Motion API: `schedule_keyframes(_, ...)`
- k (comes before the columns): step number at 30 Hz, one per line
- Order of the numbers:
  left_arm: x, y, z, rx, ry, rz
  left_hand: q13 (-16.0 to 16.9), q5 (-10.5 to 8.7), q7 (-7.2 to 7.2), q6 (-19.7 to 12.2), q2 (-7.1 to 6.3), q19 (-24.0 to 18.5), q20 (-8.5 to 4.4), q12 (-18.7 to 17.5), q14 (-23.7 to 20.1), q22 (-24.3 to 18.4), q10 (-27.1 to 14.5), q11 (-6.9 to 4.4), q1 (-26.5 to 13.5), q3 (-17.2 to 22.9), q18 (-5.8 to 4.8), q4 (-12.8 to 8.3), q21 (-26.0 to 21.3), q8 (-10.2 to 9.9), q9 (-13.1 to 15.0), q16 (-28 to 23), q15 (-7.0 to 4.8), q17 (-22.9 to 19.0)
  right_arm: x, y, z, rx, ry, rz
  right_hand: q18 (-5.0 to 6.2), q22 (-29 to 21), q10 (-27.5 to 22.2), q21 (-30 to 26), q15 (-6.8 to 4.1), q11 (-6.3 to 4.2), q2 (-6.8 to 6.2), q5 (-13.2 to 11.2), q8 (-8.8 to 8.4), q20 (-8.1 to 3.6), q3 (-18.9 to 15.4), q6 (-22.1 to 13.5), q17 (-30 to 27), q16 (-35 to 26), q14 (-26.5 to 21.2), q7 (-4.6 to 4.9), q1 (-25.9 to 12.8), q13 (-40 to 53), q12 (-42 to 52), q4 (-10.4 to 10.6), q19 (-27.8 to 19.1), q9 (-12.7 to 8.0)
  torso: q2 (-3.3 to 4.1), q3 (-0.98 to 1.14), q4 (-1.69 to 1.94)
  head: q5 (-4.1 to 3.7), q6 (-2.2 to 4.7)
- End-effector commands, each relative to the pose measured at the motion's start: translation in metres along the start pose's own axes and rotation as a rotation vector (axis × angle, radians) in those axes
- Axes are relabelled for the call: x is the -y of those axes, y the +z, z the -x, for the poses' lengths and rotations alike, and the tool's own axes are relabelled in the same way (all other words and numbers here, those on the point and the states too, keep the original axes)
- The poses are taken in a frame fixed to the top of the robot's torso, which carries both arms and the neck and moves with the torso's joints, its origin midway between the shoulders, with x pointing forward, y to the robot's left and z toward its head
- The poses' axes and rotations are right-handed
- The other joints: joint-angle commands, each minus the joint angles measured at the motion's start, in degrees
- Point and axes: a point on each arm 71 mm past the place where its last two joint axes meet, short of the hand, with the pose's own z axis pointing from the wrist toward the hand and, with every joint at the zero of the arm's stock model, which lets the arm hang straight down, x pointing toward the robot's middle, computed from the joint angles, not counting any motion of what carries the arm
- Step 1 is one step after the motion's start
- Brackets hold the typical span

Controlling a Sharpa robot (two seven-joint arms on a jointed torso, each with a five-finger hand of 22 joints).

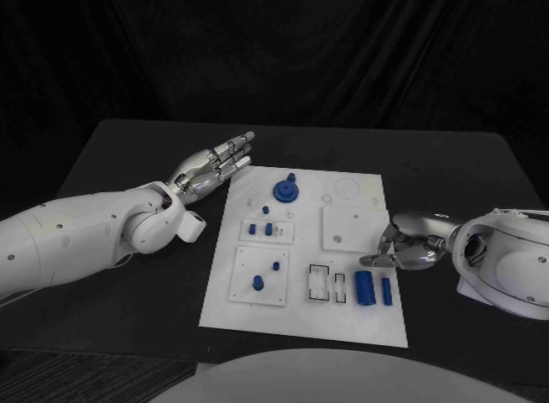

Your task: Assemble the parts on the task board

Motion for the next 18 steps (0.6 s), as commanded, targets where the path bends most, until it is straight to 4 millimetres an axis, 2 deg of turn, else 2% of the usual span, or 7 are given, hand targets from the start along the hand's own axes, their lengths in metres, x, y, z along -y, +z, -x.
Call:
schedule_keyframes(1,0.000,-0.001,-0.001,-0.011,-0.011,-0.009,-0.1,0.38,0.30,0.0,0.19,0.1,0.45,-0.4,0.1,-0.1,-0.1,-0.42,0.3,0.4,1.17,0.0,-0.2,0.2,0.0,-0.2,0.39,-0.1,0.002,-0.001,-0.006,-0.033,-0.004,-0.052,-0.82,14.4,6.0,0.5,-0.27,0.03,-0.51,0.4,-0.40,-0.10,0.1,-0.7,7.7,0.1,4.7,-0.05,1.7,15.1,0.1,-0.4,5.0,0.8,0.01,0.00,-0.09,0.13,0.00)
schedule_keyframes(7,-0.001,-0.002,-0.002,-0.012,-0.014,-0.006,-0.1,0.43,0.41,0.1,0.24,0.1,0.69,-0.4,0.1,-0.1,-0.1,-0.30,0.4,0.5,1.21,0.0,-0.2,0.2,0.1,-0.2,0.55,-0.1,-0.002,0.001,-0.012,-0.017,-0.049,-0.038,-0.99,14.7,6.0,1.1,-0.61,-0.29,-1.62,-1.4,0.99,-0.36,-0.1,-0.7,8.5,0.6,4.9,-0.43,4.2,15.1,0.1,0.1,5.3,4.4,-0.08,-0.01,0.08,0.04,0.00)
schedule_keyframes(11,-0.002,-0.003,-0.002,-0.014,-0.017,-0.004,-0.1,0.46,0.47,0.1,0.26,0.1,0.95,-0.4,0.1,-0.1,-0.1,-0.19,0.4,0.5,1.25,0.0,-0.2,0.2,0.1,-0.2,0.69,-0.1,-0.006,0.002,-0.017,-0.016,-0.072,-0.029,-1.00,14.7,6.0,1.2,-0.79,-0.50,-1.60,-2.1,2.13,-0.53,-0.2,-0.8,8.6,0.7,4.9,-0.66,4.6,15.1,0.1,0.3,5.3,6.8,0.00,-0.02,0.12,0.07,0.00)
schedule_keyframes(12,-0.002,-0.003,-0.002,-0.014,-0.017,-0.003,-0.1,0.46,0.47,0.1,0.26,0.1,0.95,-0.4,0.1,-0.1,-0.1,-0.19,0.4,0.5,1.25,0.0,-0.2,0.2,0.1,-0.2,0.69,-0.1,-0.007,0.003,-0.018,-0.013,-0.077,-0.025,-1.01,14.7,6.0,1.2,-0.90,-0.61,-1.52,-2.1,2.76,-0.62,-0.2,-0.8,8.6,0.7,4.9,-0.80,4.7,15.1,0.1,0.3,5.3,8.1,0.01,-0.01,0.09,0.09,0.00)
schedule_keyframes(13,-0.002,-0.004,-0.002,-0.014,-0.018,-0.002,-0.1,0.47,0.48,0.1,0.27,0.1,1.06,-0.4,0.1,-0.1,-0.1,-0.16,0.4,0.6,1.27,0.0,-0.2,0.2,0.1,-0.2,0.74,-0.1,-0.008,0.003,-0.020,-0.006,-0.083,-0.019,-1.03,14.7,6.0,1.3,-1.07,-0.80,-1.46,-2.1,4.01,-0.79,-0.3,-1.1,8.6,0.8,4.9,-1.00,4.7,15.1,0.1,0.3,5.4,10.6,0.01,-0.01,0.01,0.16,0.00)
schedule_keyframes(15,-0.002,-0.004,-0.002,-0.015,-0.019,-0.002,-0.1,0.49,0.50,0.1,0.29,0.1,1.19,-0.4,0.1,-0.1,-0.1,-0.13,0.5,0.6,1.29,-0.1,-0.2,0.2,0.1,-0.2,0.80,-0.1,-0.010,0.004,-0.021,0.000,-0.089,-0.014,-1.02,14.7,6.0,1.3,-1.16,-0.91,-1.41,-2.1,4.91,-0.89,-0.3,-1.3,8.7,0.8,4.9,-1.10,4.9,15.1,0.1,0.3,5.4,12.3,0.01,-0.02,-0.04,0.23,0.00)
schedule_keyframes(18,-0.002,-0.004,-0.002,-0.016,-0.021,0.001,-0.1,0.51,0.53,0.1,0.30,0.1,1.31,-0.4,0.1,-0.1,-0.1,-0.11,0.5,0.6,1.31,-0.1,-0.2,0.2,0.1,-0.2,0.86,-0.1,-0.013,0.005,-0.023,0.013,-0.100,-0.002,-1.03,14.7,6.0,1.3,-1.47,-1.15,-1.77,-2.2,7.48,-1.13,-0.4,-2.7,8.7,0.9,4.9,-1.44,5.3,15.1,0.1,0.3,5.4,17.2,-0.01,-0.04,0.03,0.16,0.00)
